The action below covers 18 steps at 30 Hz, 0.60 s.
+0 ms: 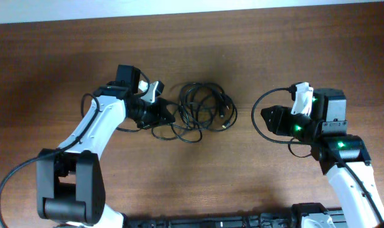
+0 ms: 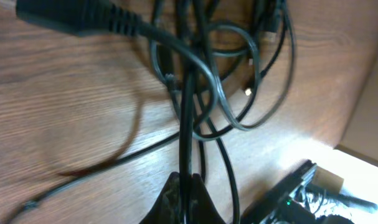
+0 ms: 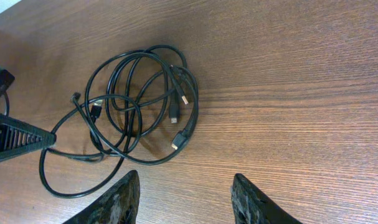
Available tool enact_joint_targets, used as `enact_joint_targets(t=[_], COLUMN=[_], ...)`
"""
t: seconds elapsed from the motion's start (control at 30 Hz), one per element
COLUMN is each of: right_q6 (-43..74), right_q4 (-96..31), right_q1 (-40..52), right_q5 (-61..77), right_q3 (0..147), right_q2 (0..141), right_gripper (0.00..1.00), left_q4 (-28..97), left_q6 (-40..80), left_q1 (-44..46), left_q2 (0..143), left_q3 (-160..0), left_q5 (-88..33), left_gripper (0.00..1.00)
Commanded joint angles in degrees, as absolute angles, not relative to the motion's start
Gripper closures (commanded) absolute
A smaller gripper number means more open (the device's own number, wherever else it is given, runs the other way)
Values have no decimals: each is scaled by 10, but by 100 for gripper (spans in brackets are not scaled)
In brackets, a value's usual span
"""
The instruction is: Untangle cables
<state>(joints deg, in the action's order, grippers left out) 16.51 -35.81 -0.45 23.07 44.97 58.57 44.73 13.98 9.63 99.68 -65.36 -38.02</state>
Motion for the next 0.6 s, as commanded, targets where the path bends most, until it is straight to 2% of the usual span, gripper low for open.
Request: enact_joint_targets(t=[0.0, 0.13, 0.2, 0.33, 0.47, 0.57], right_q6=[152, 150, 150, 122, 88, 88], right_q4=[-365, -365, -361, -340, -307, -306], right_q1=[-4, -4, -4, -4, -4, -4], right_q5=[234, 218, 219, 275, 388, 402], right_q3=[460, 460, 460, 460, 460, 460], right_q2=[587, 587, 587, 587, 587, 587], right_gripper=[53, 53, 53, 52, 42, 39], left_q4=[440, 445, 448, 447, 419, 333], left_q6=[138, 99, 23, -33, -72, -44], left_q1=[96, 99, 101, 104, 136, 136], left_q2=[999, 983, 922, 803, 708, 675], left_q3=[-693, -779, -829, -835, -835, -835], left_q5=[-412, -473, -484, -482, -500, -590], left_gripper=[100, 100, 100, 100, 100, 100])
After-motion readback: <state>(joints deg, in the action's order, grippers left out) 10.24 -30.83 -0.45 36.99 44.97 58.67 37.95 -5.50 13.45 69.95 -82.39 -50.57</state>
